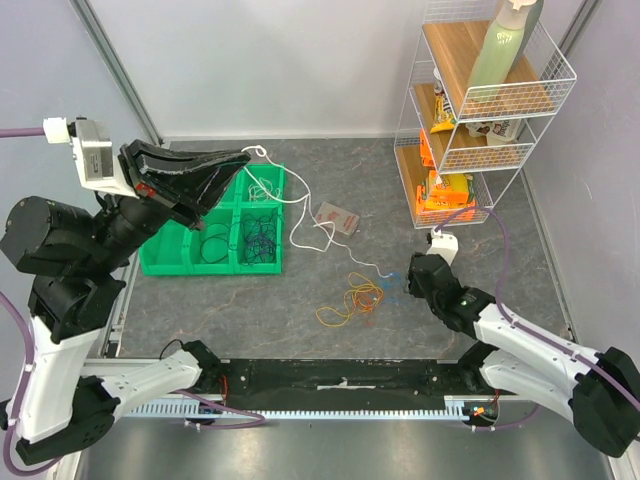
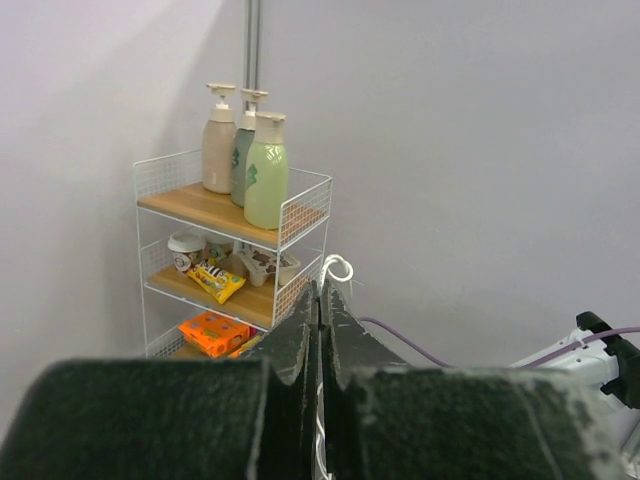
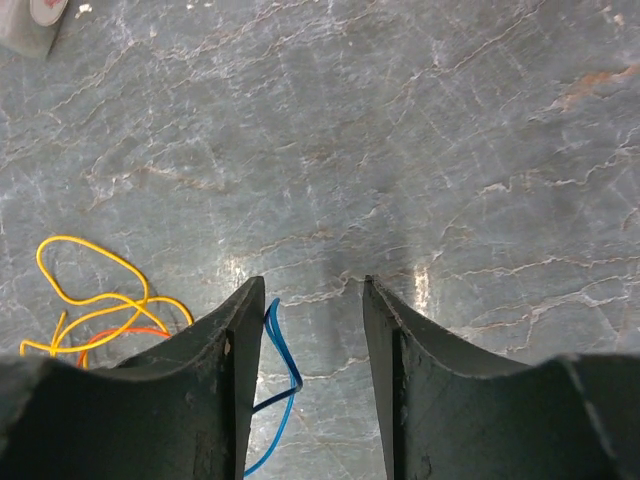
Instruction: Untangle the cables
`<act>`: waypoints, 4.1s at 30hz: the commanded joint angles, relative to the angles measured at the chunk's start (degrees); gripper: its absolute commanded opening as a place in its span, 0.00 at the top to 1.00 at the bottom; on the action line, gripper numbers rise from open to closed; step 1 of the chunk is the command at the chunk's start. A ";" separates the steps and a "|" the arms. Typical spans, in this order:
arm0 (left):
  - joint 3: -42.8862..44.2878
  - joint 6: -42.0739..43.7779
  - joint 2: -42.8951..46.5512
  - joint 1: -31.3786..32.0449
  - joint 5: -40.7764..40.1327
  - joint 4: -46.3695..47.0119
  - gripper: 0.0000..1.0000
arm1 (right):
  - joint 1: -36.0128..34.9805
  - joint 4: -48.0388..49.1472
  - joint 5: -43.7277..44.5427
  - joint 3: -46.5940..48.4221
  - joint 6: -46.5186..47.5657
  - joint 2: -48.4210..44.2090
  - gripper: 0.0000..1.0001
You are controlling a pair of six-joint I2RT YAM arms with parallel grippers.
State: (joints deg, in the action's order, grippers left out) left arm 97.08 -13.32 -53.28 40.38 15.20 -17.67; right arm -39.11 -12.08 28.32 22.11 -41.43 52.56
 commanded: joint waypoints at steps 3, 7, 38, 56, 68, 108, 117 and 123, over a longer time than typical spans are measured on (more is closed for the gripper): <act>5.65 3.04 -0.69 0.31 -2.54 0.62 0.98 | 3.07 -1.37 0.86 4.17 0.48 2.29 0.48; 15.31 4.97 -3.76 0.31 -4.56 -2.89 0.98 | 7.02 -0.59 -1.50 3.56 1.17 4.74 0.55; 12.88 3.05 -18.09 0.14 -13.38 -17.12 0.98 | 11.25 7.84 -39.01 12.07 20.86 -14.85 0.09; 5.58 -3.02 -20.73 -0.48 10.72 -24.34 0.98 | 6.60 25.67 -71.10 37.22 18.25 7.47 0.08; 5.84 -7.85 -21.69 -0.39 7.31 -24.43 0.98 | -4.64 25.01 -54.45 37.39 17.69 8.53 0.11; -41.71 3.65 5.29 -4.08 19.51 12.31 0.11 | 0.62 23.67 -68.03 42.40 -10.15 10.11 1.00; -44.08 1.99 2.56 -4.08 33.05 15.39 0.25 | 1.23 32.20 -70.59 39.33 -16.92 9.67 1.00; -42.24 4.70 2.04 -4.17 30.68 9.51 0.70 | 1.67 33.61 -70.33 39.15 -18.51 9.32 1.00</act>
State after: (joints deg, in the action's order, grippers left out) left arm 53.25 -11.99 -50.94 36.18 44.69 -6.15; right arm -37.98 17.58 -40.58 61.49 -57.49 63.31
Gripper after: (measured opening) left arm 0.437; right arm 0.013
